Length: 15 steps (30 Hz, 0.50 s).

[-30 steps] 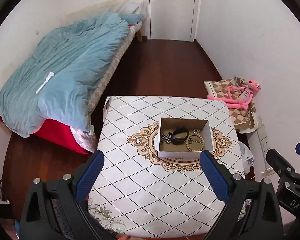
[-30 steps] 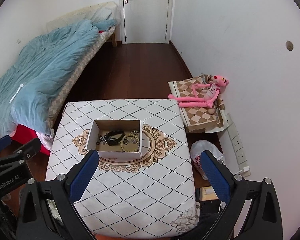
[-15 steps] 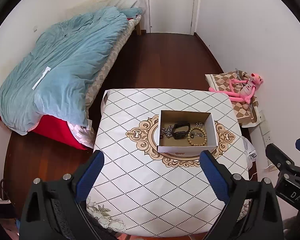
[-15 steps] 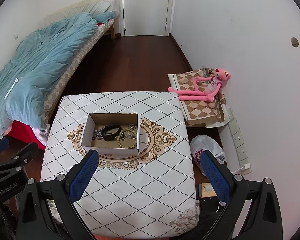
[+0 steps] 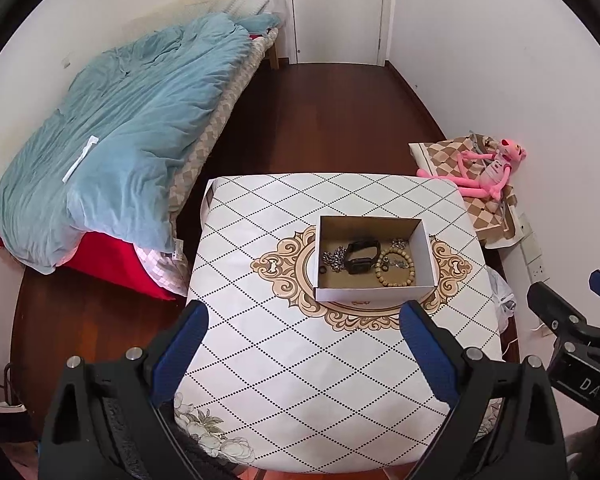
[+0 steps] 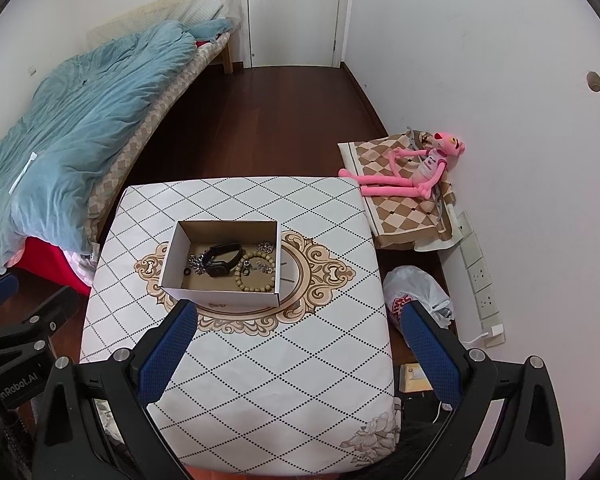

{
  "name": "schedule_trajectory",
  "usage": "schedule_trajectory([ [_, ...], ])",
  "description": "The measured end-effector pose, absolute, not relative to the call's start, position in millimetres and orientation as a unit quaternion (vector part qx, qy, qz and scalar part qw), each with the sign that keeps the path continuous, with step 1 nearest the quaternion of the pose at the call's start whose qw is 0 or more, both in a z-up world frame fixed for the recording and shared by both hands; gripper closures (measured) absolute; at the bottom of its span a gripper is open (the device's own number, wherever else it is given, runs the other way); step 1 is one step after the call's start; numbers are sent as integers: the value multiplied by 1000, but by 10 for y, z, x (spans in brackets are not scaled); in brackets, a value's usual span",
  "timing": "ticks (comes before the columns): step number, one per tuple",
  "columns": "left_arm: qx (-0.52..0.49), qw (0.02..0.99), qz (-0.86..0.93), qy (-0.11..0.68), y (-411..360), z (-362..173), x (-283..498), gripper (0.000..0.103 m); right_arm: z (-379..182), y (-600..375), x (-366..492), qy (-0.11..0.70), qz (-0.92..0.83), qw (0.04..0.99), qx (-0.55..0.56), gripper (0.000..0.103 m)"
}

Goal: Organize jewelry

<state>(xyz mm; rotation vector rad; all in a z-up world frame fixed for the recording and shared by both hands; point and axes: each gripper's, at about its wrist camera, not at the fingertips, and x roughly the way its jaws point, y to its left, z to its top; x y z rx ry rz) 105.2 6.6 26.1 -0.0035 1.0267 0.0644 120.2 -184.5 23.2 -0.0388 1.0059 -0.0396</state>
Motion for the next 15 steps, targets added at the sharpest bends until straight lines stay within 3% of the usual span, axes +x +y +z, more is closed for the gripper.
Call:
schedule_trajectory([
  [15, -3, 870, 29, 492, 107, 256, 1053, 6, 203, -1852, 1202, 484, -19, 875, -19, 1],
])
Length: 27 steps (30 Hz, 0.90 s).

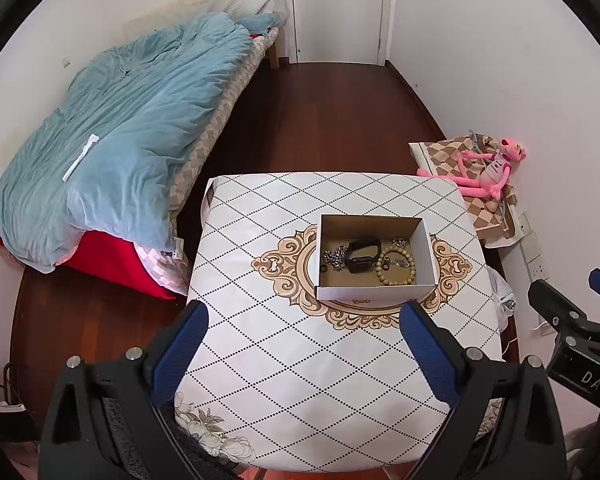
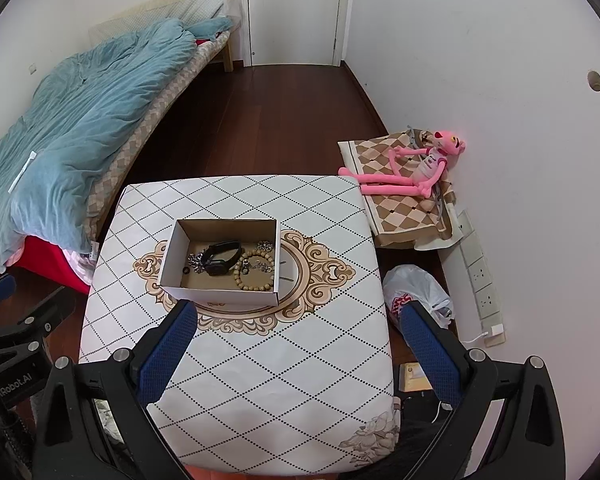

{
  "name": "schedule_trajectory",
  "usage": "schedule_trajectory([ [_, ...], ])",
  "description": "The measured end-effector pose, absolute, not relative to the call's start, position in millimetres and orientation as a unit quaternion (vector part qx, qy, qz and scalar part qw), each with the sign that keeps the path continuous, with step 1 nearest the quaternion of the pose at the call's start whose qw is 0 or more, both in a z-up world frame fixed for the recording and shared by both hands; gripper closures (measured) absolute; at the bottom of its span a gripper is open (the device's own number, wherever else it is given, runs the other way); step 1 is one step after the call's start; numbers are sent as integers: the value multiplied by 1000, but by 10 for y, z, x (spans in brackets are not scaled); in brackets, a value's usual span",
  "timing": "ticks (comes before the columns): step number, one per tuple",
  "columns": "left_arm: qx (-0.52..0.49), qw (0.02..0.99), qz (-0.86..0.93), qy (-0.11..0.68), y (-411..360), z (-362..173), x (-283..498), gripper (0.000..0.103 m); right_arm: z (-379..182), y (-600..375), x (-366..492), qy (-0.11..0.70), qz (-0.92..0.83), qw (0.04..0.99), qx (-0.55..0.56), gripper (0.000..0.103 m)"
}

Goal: Organize jewelry

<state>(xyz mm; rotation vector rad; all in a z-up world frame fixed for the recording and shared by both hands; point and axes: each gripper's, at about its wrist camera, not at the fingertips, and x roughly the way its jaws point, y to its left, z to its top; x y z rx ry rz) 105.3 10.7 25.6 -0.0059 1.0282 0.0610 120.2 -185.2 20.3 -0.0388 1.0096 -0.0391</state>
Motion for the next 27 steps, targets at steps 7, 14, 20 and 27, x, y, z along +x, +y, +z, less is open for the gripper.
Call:
schedule_trajectory([
  [7, -1, 871, 33, 491, 118, 242, 1040, 6, 182, -1868, 1219, 487, -19, 873, -18, 0],
  [14, -1, 871, 34, 490, 114, 245, 1022, 6, 171, -1849, 1211, 489, -15, 872, -18, 0],
  [20, -2, 872, 32, 488, 95, 259, 1028, 6, 172, -1842, 1204, 488, -15, 873, -17, 0],
  [27, 0, 875, 32, 483, 65, 289, 1033, 6, 194, -1860, 1205, 486, -15, 874, -17, 0],
])
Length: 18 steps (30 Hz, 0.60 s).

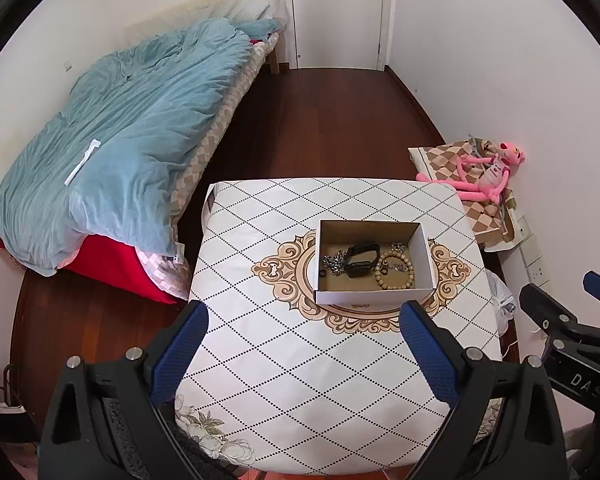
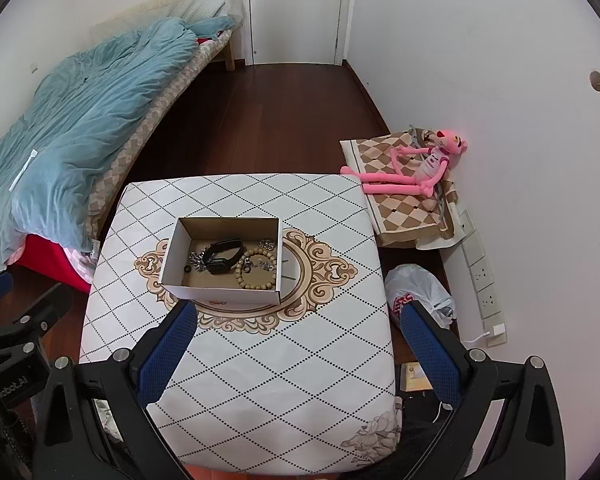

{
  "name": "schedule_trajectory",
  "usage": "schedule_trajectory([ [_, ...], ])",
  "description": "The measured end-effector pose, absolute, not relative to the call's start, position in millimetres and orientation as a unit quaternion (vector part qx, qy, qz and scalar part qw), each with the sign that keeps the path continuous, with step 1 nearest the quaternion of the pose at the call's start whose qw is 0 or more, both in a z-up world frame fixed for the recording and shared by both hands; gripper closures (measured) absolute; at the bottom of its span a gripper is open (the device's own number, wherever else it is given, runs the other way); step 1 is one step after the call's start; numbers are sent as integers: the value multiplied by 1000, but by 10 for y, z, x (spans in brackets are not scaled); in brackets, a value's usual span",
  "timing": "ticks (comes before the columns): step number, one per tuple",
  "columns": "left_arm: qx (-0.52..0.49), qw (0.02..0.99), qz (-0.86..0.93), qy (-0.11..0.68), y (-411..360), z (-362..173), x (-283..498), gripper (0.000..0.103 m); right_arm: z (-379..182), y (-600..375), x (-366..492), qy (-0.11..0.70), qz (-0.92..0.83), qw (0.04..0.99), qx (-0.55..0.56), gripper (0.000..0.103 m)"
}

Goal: Organize jewelry

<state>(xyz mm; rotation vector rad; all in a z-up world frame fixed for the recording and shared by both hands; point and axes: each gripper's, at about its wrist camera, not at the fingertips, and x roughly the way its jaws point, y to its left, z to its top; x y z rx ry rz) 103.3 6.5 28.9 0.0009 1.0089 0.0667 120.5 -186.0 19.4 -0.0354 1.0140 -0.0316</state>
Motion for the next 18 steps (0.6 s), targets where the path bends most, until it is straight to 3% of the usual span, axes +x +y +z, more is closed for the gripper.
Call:
schedule_trajectory([
  [18, -1, 876, 35, 482, 49, 324, 1023, 6, 227, -1892, 1193, 483, -16, 875, -18, 0],
])
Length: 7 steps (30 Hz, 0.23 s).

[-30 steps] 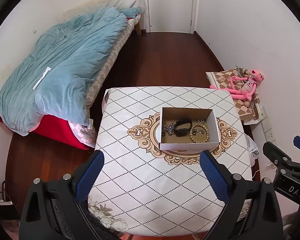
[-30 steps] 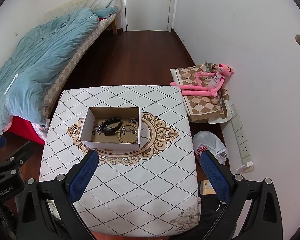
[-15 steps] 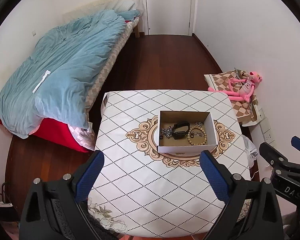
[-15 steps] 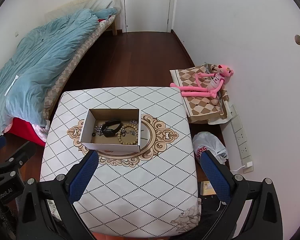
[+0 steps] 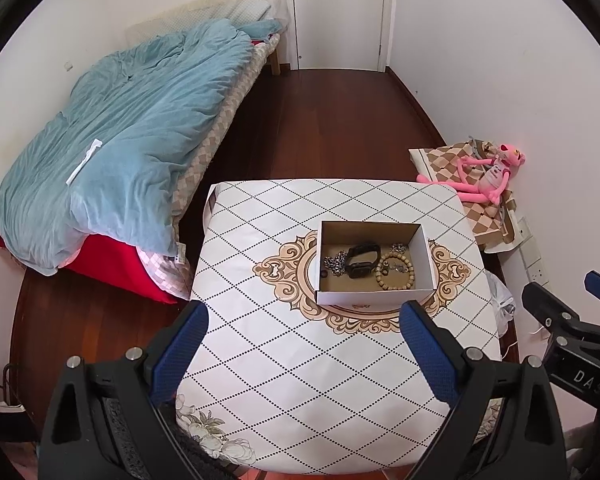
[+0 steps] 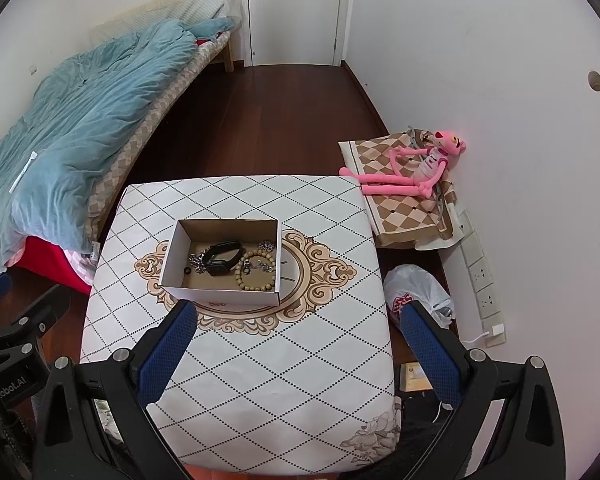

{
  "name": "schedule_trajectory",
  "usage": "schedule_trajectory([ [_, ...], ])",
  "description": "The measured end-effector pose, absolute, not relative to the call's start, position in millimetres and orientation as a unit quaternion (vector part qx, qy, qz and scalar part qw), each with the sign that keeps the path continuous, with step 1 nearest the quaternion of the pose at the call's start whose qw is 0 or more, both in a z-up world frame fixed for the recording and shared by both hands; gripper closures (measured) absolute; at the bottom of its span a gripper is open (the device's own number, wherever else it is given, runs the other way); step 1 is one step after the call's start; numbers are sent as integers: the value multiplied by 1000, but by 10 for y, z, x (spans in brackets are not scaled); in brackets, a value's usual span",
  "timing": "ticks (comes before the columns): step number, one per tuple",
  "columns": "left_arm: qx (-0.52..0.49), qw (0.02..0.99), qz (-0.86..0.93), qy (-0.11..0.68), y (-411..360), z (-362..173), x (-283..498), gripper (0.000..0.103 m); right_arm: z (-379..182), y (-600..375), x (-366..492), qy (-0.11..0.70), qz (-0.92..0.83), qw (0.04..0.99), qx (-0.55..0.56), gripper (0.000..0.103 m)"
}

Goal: Organize jewelry

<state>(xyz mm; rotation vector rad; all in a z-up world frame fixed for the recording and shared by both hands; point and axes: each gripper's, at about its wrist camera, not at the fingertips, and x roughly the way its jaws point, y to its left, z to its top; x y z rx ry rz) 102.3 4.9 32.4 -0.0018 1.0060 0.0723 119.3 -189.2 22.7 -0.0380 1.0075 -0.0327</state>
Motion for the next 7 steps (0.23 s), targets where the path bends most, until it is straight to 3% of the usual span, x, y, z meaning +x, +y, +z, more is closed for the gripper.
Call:
schedule_trajectory([
  [7, -5, 877, 36, 479, 76, 318, 1005, 6, 217, -1900, 1207, 483, -14, 875, -18, 0],
])
